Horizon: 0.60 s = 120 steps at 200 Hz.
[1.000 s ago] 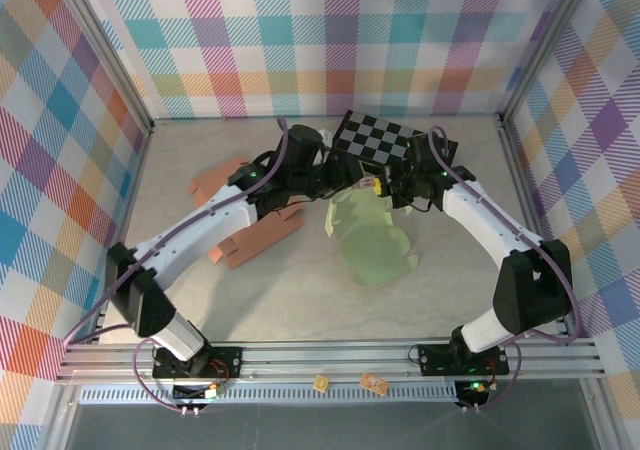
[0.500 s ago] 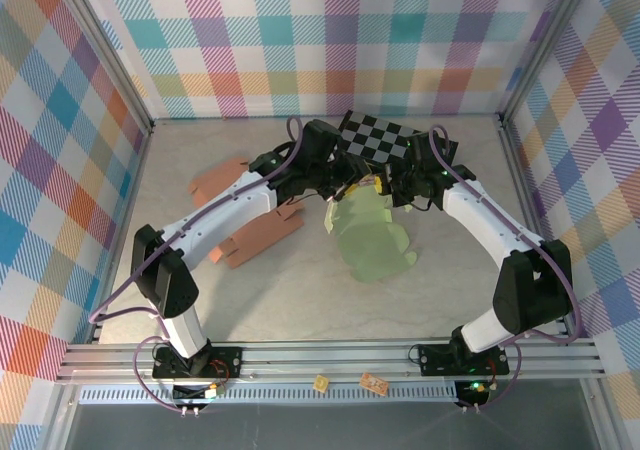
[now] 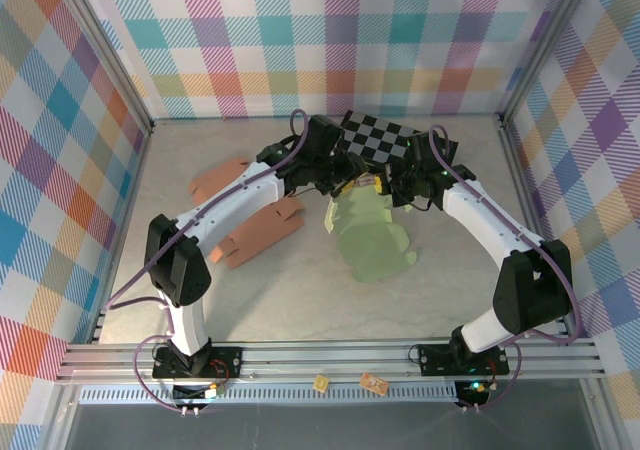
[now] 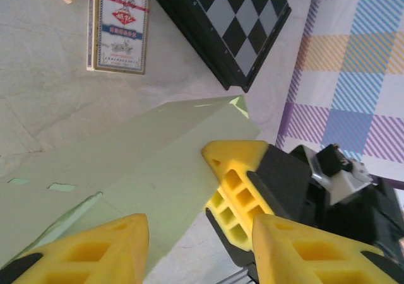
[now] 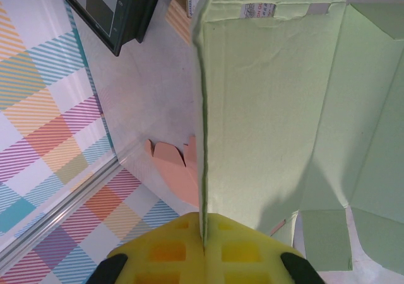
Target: Fold the paper box
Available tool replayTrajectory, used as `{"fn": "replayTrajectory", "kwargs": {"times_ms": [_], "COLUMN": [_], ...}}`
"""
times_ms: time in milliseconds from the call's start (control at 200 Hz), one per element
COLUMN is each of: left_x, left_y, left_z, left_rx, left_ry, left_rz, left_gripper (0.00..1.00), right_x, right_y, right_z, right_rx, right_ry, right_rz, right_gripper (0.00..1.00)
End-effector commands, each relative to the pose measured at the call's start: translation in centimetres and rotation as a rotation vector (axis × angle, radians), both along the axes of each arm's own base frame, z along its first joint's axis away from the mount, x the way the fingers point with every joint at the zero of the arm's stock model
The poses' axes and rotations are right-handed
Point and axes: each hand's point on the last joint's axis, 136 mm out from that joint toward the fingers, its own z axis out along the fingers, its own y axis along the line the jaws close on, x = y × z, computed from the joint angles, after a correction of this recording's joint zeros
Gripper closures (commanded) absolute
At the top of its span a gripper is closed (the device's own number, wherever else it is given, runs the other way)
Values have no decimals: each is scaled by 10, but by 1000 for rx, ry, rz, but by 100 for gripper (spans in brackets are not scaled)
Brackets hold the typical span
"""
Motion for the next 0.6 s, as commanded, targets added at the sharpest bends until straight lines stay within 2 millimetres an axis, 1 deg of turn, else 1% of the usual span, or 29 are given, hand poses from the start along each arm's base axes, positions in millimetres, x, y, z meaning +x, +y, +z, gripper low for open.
{"fn": "replayTrajectory", "kwargs": {"times_ms": [0,250,370,425,510,595], "left_x": [-9,-17,-22,-24,-24,-19], "left_y": [-1,8,18,15,6,0], "left_z": [0,-1,2,2,-3,-7], "left_rx": [-14,24,52,36,0,-28], "left_ry": [34,52,67,74,100,102], "left_rz": [-15,-7,6,0,-14,-5], "left_gripper": [53,52,50,50,49,49], "right_x": [6,9,10,11,11,11], "right_y": [3,3,2,3,4,5], "right_z": [5,5,5,5,5,5], "right_rx": [13,9,0,3,7,14], "right_ry": [-7,-16,-22,-22,-19,-20], "right_rz": [-22,-21,-22,-20,-16,-17], "right_gripper": [100,100,100,100,100,100]}}
